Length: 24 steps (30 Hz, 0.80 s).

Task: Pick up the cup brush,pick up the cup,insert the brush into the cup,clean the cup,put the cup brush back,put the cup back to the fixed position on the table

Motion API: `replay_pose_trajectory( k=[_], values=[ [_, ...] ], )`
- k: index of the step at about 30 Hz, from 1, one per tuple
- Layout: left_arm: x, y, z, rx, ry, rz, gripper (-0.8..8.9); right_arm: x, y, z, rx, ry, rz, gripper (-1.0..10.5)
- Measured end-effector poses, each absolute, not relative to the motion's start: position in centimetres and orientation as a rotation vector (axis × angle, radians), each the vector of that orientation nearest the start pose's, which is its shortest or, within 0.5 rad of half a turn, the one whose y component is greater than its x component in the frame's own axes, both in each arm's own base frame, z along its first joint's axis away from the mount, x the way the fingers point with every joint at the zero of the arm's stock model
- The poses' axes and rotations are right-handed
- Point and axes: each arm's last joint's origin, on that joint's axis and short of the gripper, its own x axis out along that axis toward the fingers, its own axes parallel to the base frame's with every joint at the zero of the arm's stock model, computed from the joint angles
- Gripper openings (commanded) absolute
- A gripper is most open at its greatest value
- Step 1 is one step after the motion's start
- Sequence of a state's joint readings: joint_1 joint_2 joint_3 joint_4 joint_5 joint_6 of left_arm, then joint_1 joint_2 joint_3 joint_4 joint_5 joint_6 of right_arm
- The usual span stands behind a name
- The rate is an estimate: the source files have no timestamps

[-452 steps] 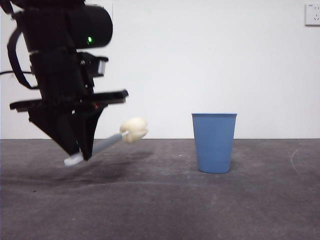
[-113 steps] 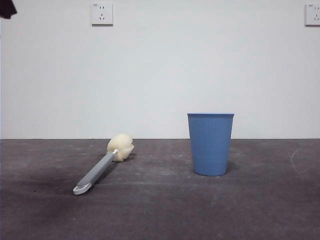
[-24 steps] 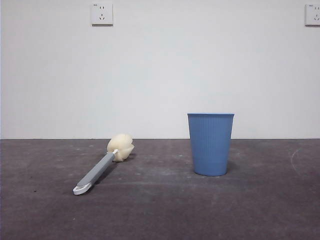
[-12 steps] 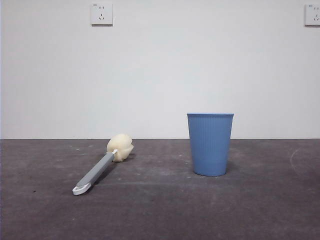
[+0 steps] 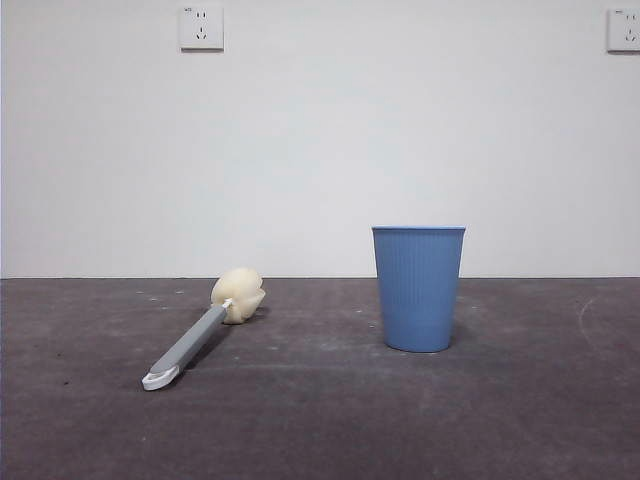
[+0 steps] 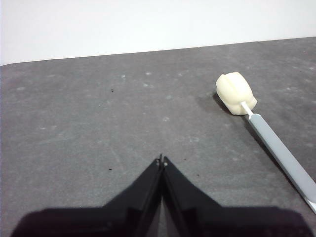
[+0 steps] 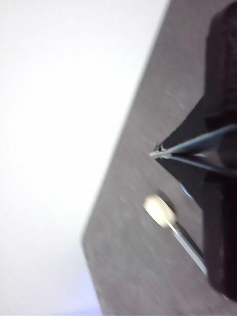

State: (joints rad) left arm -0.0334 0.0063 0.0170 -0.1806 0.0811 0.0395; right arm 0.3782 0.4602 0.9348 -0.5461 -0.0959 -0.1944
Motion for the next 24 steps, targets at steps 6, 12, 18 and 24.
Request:
replay_pose_trajectory(
  k=[6,12,18,24],
  values=[
    [9.5,-0.6,15.1,0.035,0.168,-0.118,-0.04,5.8,2.0,36.4,-0.202,-0.095,0.367,0.0],
    [9.5,-0.6,15.2,0.035,0.167,-0.118,-0.04,6.6,1.6,31.7,-0.203,-0.129,0.281,0.0],
    [9.5,-0.6,15.1,0.035,0.168,-0.118,-0.04,7.6,1.3,25.9,-0.151,-0.144,0.213,0.0],
    [9.5,-0.6,15.1,0.035,0.168,-0.118,-0.04,8.4,0.8,20.9,-0.074,-0.062,0.107,0.0]
  ],
)
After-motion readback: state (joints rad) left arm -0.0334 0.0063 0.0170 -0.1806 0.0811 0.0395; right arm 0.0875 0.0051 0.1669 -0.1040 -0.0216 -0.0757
